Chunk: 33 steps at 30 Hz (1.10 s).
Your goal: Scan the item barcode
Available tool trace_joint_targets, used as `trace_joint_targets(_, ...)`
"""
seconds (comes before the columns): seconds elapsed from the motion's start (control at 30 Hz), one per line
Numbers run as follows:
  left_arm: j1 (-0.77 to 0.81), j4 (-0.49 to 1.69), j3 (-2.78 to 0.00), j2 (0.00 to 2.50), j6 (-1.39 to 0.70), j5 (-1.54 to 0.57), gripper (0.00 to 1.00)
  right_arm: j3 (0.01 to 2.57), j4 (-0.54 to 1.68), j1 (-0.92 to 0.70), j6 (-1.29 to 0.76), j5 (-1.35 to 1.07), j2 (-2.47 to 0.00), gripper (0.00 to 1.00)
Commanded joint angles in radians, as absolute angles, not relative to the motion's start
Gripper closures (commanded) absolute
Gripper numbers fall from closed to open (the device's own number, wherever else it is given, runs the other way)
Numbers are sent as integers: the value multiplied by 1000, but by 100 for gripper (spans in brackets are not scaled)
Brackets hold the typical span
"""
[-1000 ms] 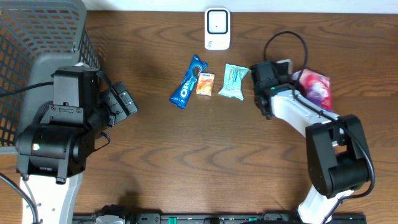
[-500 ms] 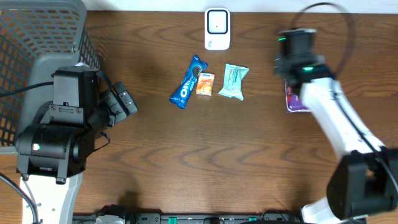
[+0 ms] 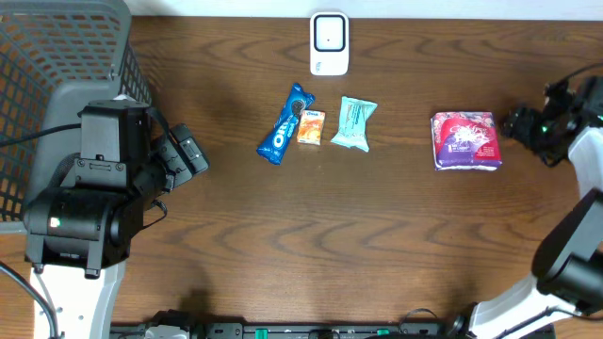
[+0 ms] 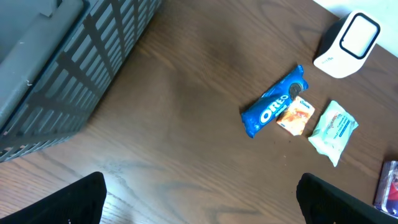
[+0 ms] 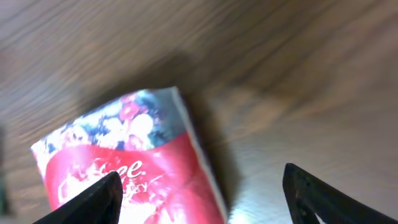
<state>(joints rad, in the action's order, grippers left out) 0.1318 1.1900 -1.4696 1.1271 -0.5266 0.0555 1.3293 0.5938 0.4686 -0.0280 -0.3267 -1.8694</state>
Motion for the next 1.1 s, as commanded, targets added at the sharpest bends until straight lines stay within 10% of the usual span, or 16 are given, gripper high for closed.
trace_joint_targets(0.0,127,1193,-1477,1130,-524,68,2,1327,598,493,88,-656,-1957,23)
trace_joint_targets(0.13,127,1193,-1477,1130,-524,68,2,1327,595,497,103,-687,-2023,26)
trace_joint_targets(0.53,127,1193,-1477,1130,-524,68,2,1328,577,487,-29,-801,-2068,99)
trace_joint_targets(1.07,127,1193,-1477,1130,-524,68,2,1328,-214,141,-891,-789,-2067,99)
